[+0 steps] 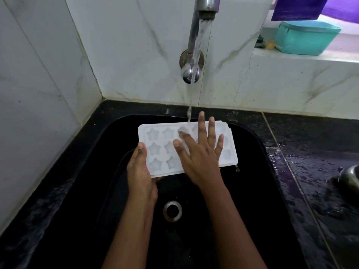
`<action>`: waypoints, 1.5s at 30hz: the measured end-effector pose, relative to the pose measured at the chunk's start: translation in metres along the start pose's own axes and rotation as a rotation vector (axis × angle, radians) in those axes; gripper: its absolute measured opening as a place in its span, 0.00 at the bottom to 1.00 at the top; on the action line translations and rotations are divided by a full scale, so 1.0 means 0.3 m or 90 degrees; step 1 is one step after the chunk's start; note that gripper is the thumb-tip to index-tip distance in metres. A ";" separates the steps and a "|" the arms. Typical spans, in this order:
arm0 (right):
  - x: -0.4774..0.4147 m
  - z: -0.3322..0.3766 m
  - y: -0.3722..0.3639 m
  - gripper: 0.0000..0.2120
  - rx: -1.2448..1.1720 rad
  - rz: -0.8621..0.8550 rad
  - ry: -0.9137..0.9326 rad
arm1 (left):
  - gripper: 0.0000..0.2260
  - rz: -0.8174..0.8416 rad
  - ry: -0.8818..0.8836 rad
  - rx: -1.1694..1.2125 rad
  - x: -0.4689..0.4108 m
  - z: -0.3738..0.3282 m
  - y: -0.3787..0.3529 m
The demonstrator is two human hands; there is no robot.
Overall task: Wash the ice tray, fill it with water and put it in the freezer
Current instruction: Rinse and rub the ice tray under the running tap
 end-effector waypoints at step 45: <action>-0.007 -0.092 0.128 0.26 -0.079 -0.170 -0.085 | 0.12 -0.057 -0.087 -0.024 0.024 -0.059 0.007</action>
Point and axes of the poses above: each hand's wrist, its own x-axis away from the middle knuckle, its own y-axis out of the back of the hand, z = x × y, the point moved 10 cm from there along -x, towards the middle knuckle, and after that the axes turned 8 degrees about x, right-handed, at the moved point
